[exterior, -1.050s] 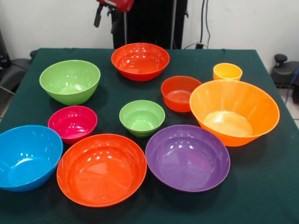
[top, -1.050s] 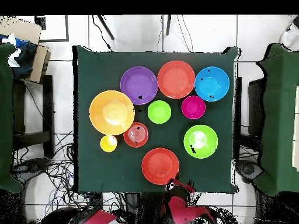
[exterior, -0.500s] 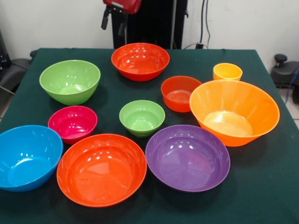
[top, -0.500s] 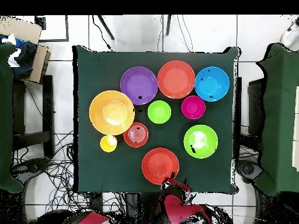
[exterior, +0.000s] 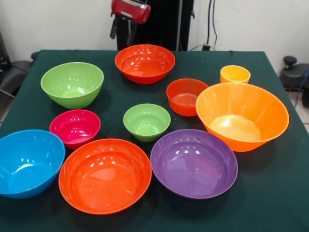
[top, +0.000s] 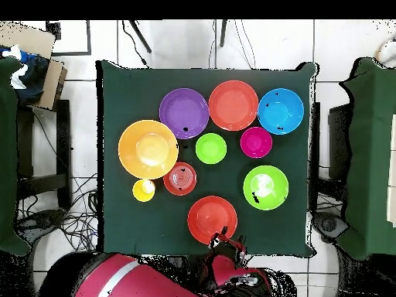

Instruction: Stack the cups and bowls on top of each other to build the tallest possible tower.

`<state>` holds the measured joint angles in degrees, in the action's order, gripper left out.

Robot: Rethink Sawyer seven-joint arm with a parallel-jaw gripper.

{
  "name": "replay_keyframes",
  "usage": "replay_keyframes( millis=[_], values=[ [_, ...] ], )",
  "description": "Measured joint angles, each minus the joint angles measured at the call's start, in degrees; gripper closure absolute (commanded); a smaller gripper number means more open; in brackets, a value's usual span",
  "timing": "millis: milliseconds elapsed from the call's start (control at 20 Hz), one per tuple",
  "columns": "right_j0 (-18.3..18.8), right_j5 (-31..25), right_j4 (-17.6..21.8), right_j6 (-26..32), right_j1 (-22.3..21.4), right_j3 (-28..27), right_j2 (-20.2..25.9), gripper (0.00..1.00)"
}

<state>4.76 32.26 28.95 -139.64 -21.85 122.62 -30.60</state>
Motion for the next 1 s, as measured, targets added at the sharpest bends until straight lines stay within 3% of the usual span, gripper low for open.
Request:
replay_keyframes(
  millis=[1000],
  values=[
    [-0.79, 4.85, -4.56, 0.0, 7.27, -0.05, -0.01, 0.0]
  ],
)
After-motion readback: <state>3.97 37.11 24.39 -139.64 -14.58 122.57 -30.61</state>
